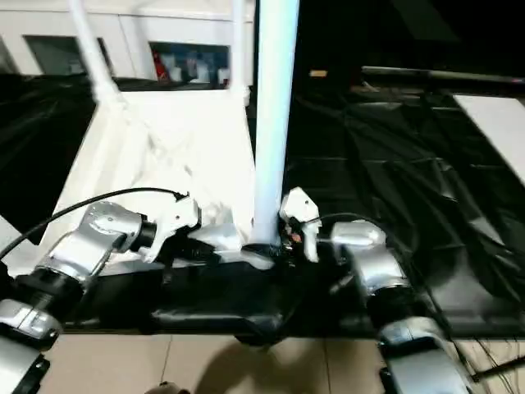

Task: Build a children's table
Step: Rotate leg to tighten

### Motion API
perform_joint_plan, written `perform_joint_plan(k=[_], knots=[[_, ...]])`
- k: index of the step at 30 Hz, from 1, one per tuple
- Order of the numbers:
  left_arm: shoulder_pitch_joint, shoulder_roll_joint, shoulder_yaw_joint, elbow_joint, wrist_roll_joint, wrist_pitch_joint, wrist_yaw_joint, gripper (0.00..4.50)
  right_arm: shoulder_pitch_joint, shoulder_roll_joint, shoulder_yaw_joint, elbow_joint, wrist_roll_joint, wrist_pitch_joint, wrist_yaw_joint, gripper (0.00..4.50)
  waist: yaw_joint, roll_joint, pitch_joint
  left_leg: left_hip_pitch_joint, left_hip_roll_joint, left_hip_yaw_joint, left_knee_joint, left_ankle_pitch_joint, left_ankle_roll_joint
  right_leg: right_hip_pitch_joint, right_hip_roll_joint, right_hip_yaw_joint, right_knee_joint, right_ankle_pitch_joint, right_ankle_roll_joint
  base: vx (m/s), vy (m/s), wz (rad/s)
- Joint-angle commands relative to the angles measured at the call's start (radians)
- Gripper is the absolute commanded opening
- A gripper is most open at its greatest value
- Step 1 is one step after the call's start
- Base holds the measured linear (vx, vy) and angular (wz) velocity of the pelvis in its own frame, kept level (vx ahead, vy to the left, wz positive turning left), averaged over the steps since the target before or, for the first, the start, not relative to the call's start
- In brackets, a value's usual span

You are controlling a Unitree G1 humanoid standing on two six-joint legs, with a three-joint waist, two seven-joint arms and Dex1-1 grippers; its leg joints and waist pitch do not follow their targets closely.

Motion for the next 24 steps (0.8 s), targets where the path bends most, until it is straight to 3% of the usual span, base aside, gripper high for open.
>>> perform_joint_plan(k=[1,2,4,5,6,8,9,13,15,17,19,21,24], knots=[[-0.029,-0.061,0.041,0.069,0.001,0.038,0.160,0.00,-0.010,0.036,-0.048,0.089,-0.029,0.035,-0.236,2.63,-0.008,0.002,-0.057,0.023,0.006,0.006,-0.078,-0.236,-0.009,0.038,-0.026,0.015,-0.083,-0.179,-0.236,-0.055,-0.001,0.01],[-0.053,-0.096,0.062,0.115,0.003,0.051,0.249,0.00,-0.024,0.072,-0.074,0.113,-0.022,0.043,-0.346,2.63,-0.013,0.008,-0.058,0.021,0.005,0.003,-0.079,-0.245,-0.021,0.040,-0.026,0.015,-0.085,-0.204,-0.224,-0.055,-0.001,0.01],[-0.078,-0.131,0.081,0.156,0.001,0.055,0.330,0.00,-0.042,0.109,-0.103,0.136,-0.012,0.053,-0.463,2.63,-0.017,0.000,-0.058,0.020,0.001,0.003,-0.079,-0.257,-0.022,0.038,-0.025,0.015,-0.091,-0.226,-0.206,0.000,0.000,0.00],[-0.082,-0.136,0.084,0.162,0.001,0.056,0.340,0.00,-0.045,0.114,-0.106,0.139,-0.011,0.053,-0.479,2.62,-0.017,0.001,-0.060,0.017,0.001,0.002,-0.079,-0.249,-0.015,0.039,-0.025,0.016,-0.091,-0.220,-0.200,0.000,0.000,0.00],[-0.108,-0.170,0.107,0.203,-0.008,0.059,0.421,0.00,-0.067,0.149,-0.113,0.169,-0.011,0.049,-0.570,2.62,-0.019,0.006,-0.061,0.016,-0.001,0.003,-0.076,-0.238,-0.008,0.036,-0.024,0.016,-0.091,-0.201,-0.202,0.000,0.000,0.00],[-0.115,-0.178,0.111,0.213,-0.010,0.060,0.439,0.00,-0.074,0.158,-0.113,0.177,-0.011,0.047,-0.584,2.62,-0.017,0.003,-0.064,0.015,-0.001,0.004,-0.074,-0.221,0.006,0.038,-0.022,0.014,-0.090,-0.161,-0.208,0.000,0.000,0.00],[-0.125,-0.189,0.119,0.228,-0.011,0.062,0.472,0.00,-0.083,0.171,-0.101,0.185,-0.017,0.039,-0.586,2.62,-0.016,0.004,-0.067,0.009,-0.001,0.003,-0.072,-0.195,0.019,0.044,-0.023,0.013,-0.085,-0.118,-0.214,0.000,0.000,0.00],[-0.138,-0.200,0.116,0.252,-0.002,0.054,0.472,0.00,-0.102,0.196,-0.070,0.198,-0.048,-0.010,-0.532,2.62,-0.014,0.004,-0.071,0.005,-0.003,0.005,-0.067,-0.132,0.062,0.050,-0.023,0.009,-0.077,-0.014,-0.232,0.000,0.000,0.00],[-0.134,-0.194,0.102,0.250,0.011,0.045,0.437,0.00,-0.098,0.204,-0.095,0.177,-0.011,-0.030,-0.439,3.18,-0.013,0.006,-0.070,0.007,-0.001,0.006,-0.068,-0.154,0.080,0.049,-0.024,0.009,-0.081,-0.030,-0.240,0.000,0.000,0.00],[-0.129,-0.184,0.094,0.247,0.015,0.044,0.415,0.00,-0.094,0.198,-0.093,0.158,-0.009,-0.039,-0.394,3.37,-0.013,0.006,-0.068,0.005,0.000,0.004,-0.070,-0.172,0.085,0.049,-0.025,0.007,-0.082,-0.054,-0.237,0.000,0.000,0.00],[-0.128,-0.178,0.089,0.249,0.017,0.043,0.403,0.00,-0.093,0.191,-0.087,0.152,-0.013,-0.041,-0.383,3.66,-0.024,0.005,-0.067,-0.002,0.000,0.000,-0.074,-0.177,0.077,0.054,-0.026,0.005,-0.083,-0.080,-0.228,0.000,0.000,0.00],[-0.115,-0.143,0.065,0.231,0.029,0.050,0.349,0.00,-0.085,0.140,-0.054,0.122,-0.017,-0.031,-0.289,3.82,-0.028,0.002,-0.065,0.005,0.002,0.001,-0.075,-0.212,0.067,0.048,-0.026,0.006,-0.089,-0.133,-0.230,0.000,0.000,0.00],[-0.103,-0.121,0.055,0.208,0.029,0.047,0.304,0.00,-0.076,0.104,-0.035,0.098,-0.014,-0.029,-0.198,3.82,-0.028,0.001,-0.066,0.002,0.003,0.002,-0.074,-0.200,0.078,0.050,-0.026,0.008,-0.087,-0.105,-0.239,0.000,0.000,0.00]])
